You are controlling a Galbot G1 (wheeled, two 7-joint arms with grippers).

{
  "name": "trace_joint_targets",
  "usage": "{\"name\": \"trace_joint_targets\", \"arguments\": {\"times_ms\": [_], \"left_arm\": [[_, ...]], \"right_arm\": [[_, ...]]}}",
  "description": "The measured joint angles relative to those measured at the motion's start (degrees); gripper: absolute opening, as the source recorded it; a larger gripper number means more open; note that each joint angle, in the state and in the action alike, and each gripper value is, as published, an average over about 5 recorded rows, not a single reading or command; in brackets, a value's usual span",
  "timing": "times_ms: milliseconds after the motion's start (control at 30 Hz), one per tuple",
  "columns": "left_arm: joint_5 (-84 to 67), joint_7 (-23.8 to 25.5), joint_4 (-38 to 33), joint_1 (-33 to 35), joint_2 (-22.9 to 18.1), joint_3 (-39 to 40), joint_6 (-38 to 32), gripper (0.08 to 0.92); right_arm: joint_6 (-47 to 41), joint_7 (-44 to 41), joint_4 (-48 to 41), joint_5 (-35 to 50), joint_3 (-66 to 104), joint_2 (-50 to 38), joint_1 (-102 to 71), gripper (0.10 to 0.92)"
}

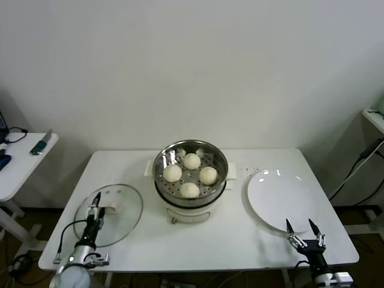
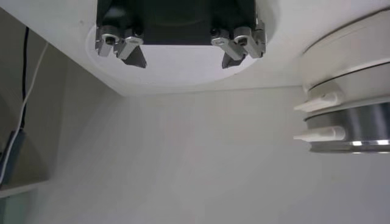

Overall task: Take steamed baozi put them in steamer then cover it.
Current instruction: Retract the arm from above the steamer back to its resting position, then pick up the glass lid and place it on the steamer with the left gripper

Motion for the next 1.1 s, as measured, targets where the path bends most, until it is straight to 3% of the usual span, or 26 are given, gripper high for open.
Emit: {"name": "trace_joint_targets", "arguments": {"times_ms": [733, 833, 1100], "left_arm": [[-1.6, 1.05, 2.42, -1.63, -1.37, 0.01, 0.5, 0.182], [-1.96, 1.07, 2.28, -1.72, -1.51, -0.06, 0.55, 0.139], [-3.99, 1.67, -0.62, -1.0, -0.93, -0.46, 1.26, 0.137]], "right_arm": [[0.03, 0.0, 0.33, -1.52, -0.34, 0.37, 0.5, 0.823], [0.04, 0.01, 0.44, -1.61, -0.33, 0.38, 0.51, 0.823], [-0.12, 0.26, 1.03, -2.12, -0.23, 0.36, 0.47, 0.823]]}}
